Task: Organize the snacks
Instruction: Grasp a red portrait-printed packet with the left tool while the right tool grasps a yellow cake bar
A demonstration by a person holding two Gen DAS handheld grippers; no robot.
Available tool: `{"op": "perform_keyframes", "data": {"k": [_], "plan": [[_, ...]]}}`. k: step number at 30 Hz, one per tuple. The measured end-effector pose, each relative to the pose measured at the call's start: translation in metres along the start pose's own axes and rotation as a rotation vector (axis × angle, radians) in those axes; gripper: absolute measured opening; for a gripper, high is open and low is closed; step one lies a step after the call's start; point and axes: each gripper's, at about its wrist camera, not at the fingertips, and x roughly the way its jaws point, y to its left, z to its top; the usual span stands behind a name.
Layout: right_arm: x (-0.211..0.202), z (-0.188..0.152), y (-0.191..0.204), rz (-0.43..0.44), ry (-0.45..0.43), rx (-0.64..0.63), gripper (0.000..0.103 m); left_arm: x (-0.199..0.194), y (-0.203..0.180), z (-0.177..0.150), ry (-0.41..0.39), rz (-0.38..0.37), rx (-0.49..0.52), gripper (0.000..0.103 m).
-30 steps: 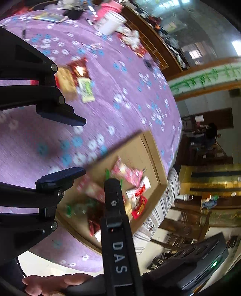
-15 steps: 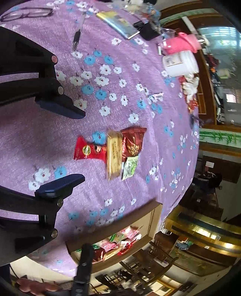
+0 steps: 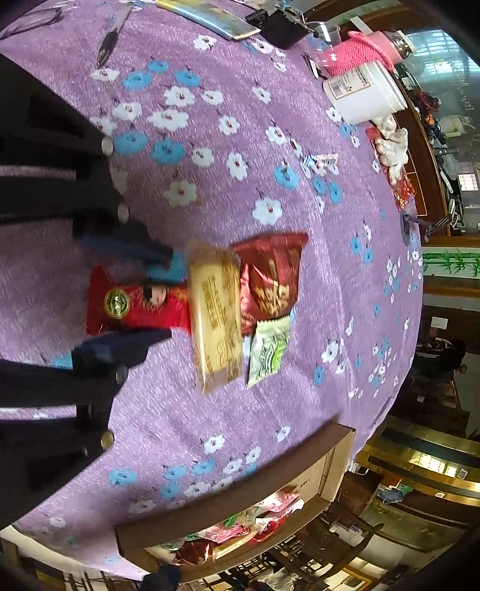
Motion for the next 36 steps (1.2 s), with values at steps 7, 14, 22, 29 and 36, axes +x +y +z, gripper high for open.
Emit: {"op": "perform_keyframes", "data": {"k": [7, 14, 22, 29, 36], "plan": [[0.032, 0.028, 0.042, 0.099, 0.056, -0.095, 0.039, -0.027, 0.024, -0.035, 0.011, 0.013, -0.033, 0.022], [0.103, 0.074, 0.087, 0.136, 0.118, -0.19, 0.041, -0.05, 0.058, -0.074, 0.03, 0.053, -0.101, 0.022], [0.167, 0.097, 0.086, 0.148, 0.206, -0.161, 0.041, -0.057, 0.069, -0.084, 0.034, 0.064, -0.121, 0.023], [0.16, 0.06, 0.107, 0.238, 0.311, -0.226, 0.046, -0.054, 0.074, -0.078, 0.028, 0.05, -0.132, 0.023], [0.162, 0.041, 0.142, 0.021, 0.258, -0.435, 0.051, -0.05, 0.072, -0.073, 0.016, 0.056, -0.116, 0.023]]}}
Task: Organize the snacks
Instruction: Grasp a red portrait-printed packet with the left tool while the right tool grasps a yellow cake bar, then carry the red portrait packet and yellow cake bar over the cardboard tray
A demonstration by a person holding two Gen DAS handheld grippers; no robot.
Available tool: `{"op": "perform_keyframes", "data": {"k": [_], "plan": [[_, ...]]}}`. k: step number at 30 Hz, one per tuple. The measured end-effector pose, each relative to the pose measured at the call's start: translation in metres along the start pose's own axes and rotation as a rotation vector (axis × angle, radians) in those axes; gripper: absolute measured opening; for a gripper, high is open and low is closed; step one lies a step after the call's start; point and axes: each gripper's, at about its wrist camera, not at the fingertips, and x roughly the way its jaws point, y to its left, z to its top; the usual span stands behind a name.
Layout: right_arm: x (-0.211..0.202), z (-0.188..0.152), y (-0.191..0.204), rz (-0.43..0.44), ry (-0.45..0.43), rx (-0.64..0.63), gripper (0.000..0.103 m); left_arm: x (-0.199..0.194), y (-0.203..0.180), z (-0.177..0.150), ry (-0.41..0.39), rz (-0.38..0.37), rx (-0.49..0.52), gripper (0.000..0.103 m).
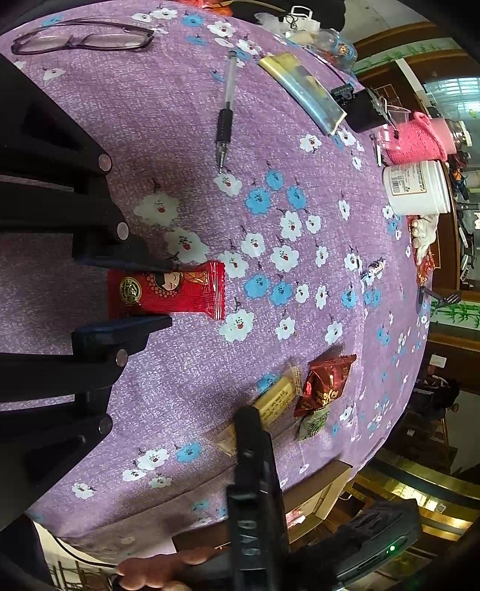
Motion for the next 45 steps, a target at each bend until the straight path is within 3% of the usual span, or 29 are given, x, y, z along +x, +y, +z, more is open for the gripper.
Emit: {"op": "perform_keyframes", "data": {"k": [2, 3, 6, 15, 24, 34, 45], "plan": [[0.002, -0.004, 0.01, -0.073, -0.01, -0.036, 0.047, 0.001, -0.001, 0.0, -0.01, 0.006, 0.002, 0.023], [0.003, -0.006, 0.015, -0.107, -0.019, -0.041, 0.032, 0.0, -0.003, 0.0, -0.014, 0.009, 0.007, 0.023], [0.0, -0.014, 0.017, -0.113, -0.039, -0.001, 0.032, 0.0, -0.007, -0.001, -0.018, -0.026, 0.013, 0.023], [-0.032, -0.062, 0.008, 0.001, -0.112, 0.216, 0.032, -0.003, -0.031, 0.004, -0.032, -0.08, 0.089, 0.022], [-0.052, -0.099, -0.008, -0.014, -0.158, 0.33, 0.032, -0.001, -0.066, 0.011, -0.035, -0.102, 0.176, 0.022], [-0.09, -0.11, -0.042, 0.008, -0.217, 0.316, 0.032, -0.017, -0.115, 0.023, -0.079, -0.054, 0.203, 0.022], [-0.133, -0.141, -0.106, 0.045, -0.275, 0.356, 0.032, -0.021, -0.184, 0.035, -0.097, -0.018, 0.246, 0.022]]}}
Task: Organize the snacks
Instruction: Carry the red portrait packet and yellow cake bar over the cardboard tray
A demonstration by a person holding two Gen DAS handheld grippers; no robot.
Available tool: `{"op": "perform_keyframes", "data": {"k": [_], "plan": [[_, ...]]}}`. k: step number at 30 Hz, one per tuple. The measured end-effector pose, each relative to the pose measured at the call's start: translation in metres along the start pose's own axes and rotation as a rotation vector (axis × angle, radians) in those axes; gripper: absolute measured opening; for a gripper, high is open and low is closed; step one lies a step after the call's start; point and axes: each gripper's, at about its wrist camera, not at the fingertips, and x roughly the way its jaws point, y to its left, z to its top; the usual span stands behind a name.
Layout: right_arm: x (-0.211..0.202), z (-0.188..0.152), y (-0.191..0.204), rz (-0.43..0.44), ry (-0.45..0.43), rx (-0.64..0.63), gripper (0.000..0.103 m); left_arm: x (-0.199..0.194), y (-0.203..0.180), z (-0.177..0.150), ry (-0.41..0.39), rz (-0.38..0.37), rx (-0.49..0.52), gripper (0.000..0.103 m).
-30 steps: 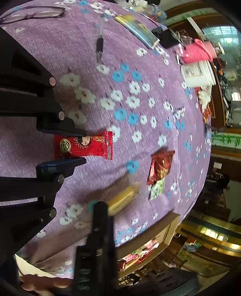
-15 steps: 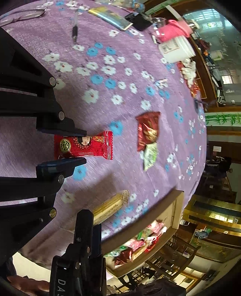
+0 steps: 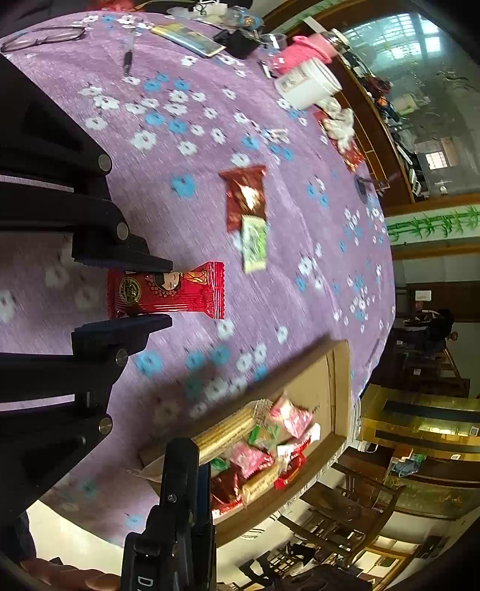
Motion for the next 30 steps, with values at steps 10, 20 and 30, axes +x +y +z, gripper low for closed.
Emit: {"op": "perform_keyframes", "data": {"k": [10, 20, 30], "plan": [[-0.03, 0.006, -0.053, -0.002, -0.065, 0.085, 0.032, 0.002, -0.055, 0.03, -0.021, -0.021, 0.111, 0.022], [-0.05, 0.004, -0.107, -0.073, -0.116, 0.229, 0.032, 0.015, -0.095, 0.06, 0.031, -0.209, 0.138, 0.022], [-0.046, 0.0, -0.131, -0.122, -0.086, 0.279, 0.032, 0.046, -0.134, 0.059, 0.13, -0.286, 0.165, 0.022]]}}
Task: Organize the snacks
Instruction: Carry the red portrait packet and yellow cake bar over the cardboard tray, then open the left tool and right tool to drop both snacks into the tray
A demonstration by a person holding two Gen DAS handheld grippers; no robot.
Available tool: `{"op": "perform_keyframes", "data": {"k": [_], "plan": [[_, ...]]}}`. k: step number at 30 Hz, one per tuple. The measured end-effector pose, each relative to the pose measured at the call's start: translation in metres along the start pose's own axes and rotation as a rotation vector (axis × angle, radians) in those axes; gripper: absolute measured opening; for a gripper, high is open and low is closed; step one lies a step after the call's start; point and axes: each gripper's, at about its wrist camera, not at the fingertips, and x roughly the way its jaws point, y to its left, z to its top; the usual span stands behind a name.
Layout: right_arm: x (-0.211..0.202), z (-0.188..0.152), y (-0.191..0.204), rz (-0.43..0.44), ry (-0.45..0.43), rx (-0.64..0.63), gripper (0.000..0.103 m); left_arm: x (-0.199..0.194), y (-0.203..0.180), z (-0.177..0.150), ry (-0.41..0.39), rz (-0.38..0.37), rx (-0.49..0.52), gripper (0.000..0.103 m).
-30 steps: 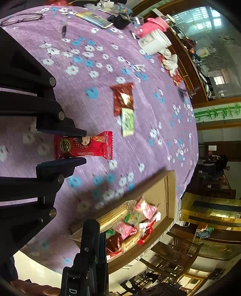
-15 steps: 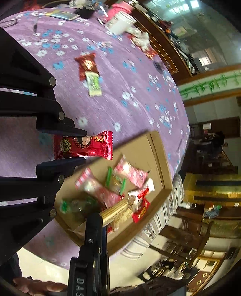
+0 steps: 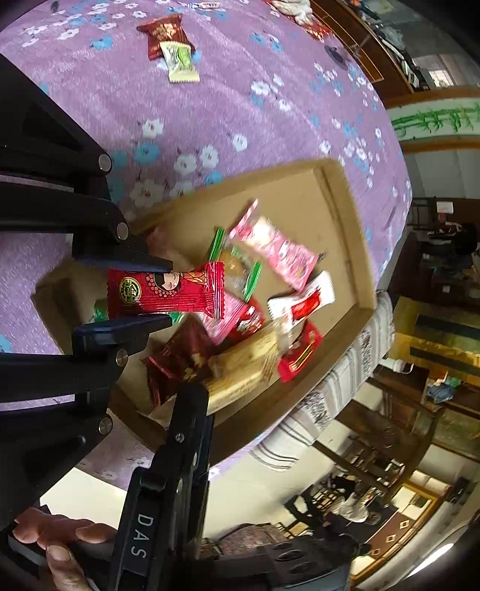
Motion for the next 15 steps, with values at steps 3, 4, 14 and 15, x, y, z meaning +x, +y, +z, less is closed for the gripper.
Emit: {"op": "perform_keyframes", "data": {"k": [3, 4, 14, 15], "plan": [[0.005, -0.002, -0.001, -0.012, 0.022, -0.01, 0.032, 0.006, -0.009, -0.004, 0.004, 0.013, 0.039, 0.022], [0.006, -0.003, 0.0, -0.015, 0.027, -0.014, 0.032, 0.007, -0.013, -0.007, 0.005, 0.019, 0.055, 0.022], [0.011, -0.006, 0.003, -0.029, 0.041, -0.061, 0.033, 0.015, -0.026, -0.014, -0.02, 0.088, 0.141, 0.022], [0.011, -0.006, 0.003, -0.03, 0.042, -0.065, 0.033, 0.016, -0.026, -0.014, -0.023, 0.094, 0.146, 0.022]]}}
